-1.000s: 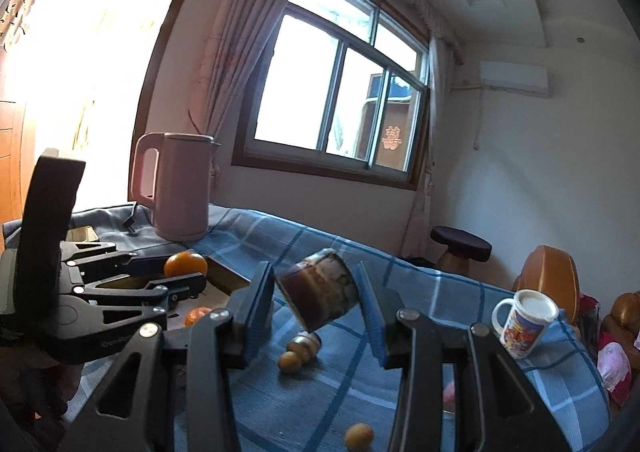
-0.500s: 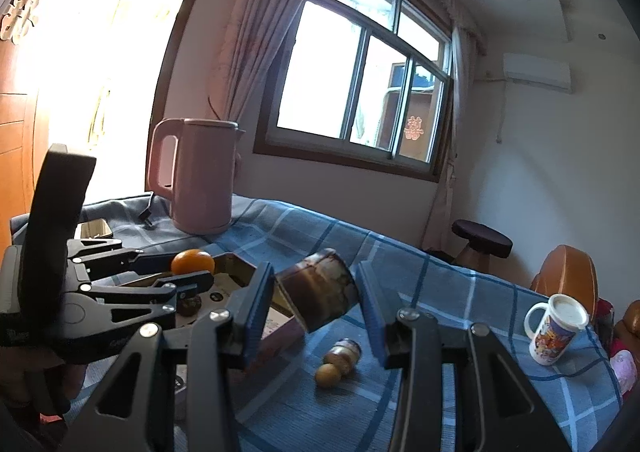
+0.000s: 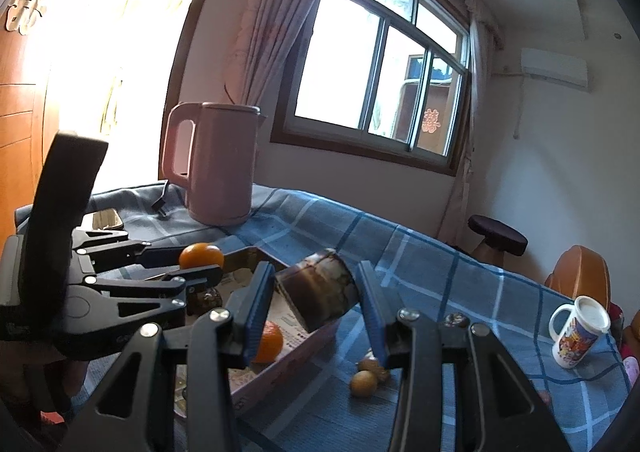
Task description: Organize fruits
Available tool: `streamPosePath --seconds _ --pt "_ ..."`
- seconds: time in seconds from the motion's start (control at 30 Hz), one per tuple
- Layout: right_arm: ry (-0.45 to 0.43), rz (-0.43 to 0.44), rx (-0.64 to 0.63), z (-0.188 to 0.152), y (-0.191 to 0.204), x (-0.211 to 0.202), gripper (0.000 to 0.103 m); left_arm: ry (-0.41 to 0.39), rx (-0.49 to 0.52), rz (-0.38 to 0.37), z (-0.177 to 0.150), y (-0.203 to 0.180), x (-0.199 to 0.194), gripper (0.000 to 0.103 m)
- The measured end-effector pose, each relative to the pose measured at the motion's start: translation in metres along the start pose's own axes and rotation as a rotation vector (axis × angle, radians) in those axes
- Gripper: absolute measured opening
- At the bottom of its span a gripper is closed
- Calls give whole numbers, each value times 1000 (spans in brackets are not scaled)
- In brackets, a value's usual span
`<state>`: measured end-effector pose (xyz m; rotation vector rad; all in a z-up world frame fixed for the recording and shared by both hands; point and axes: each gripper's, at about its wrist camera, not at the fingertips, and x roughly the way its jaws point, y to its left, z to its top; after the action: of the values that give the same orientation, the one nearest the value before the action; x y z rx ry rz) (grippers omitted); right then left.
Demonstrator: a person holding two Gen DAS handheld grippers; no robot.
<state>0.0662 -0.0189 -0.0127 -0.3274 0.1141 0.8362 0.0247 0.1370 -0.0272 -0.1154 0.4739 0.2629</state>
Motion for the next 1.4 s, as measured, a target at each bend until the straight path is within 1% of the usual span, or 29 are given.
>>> streamPosePath --seconds 0.3,0.67,1.23,1.4 --pt "38 36 -14 -6 15 17 45 41 3 13 -3 13 7 36" --pt "94 80 -37 -16 33 30 45 74 22 10 -6 18 10 36" --pt "176 129 -63 -27 43 42 45 139 80 10 -9 13 19 36" --pt "214 138 -83 -29 48 48 45 164 93 11 -10 12 23 36"
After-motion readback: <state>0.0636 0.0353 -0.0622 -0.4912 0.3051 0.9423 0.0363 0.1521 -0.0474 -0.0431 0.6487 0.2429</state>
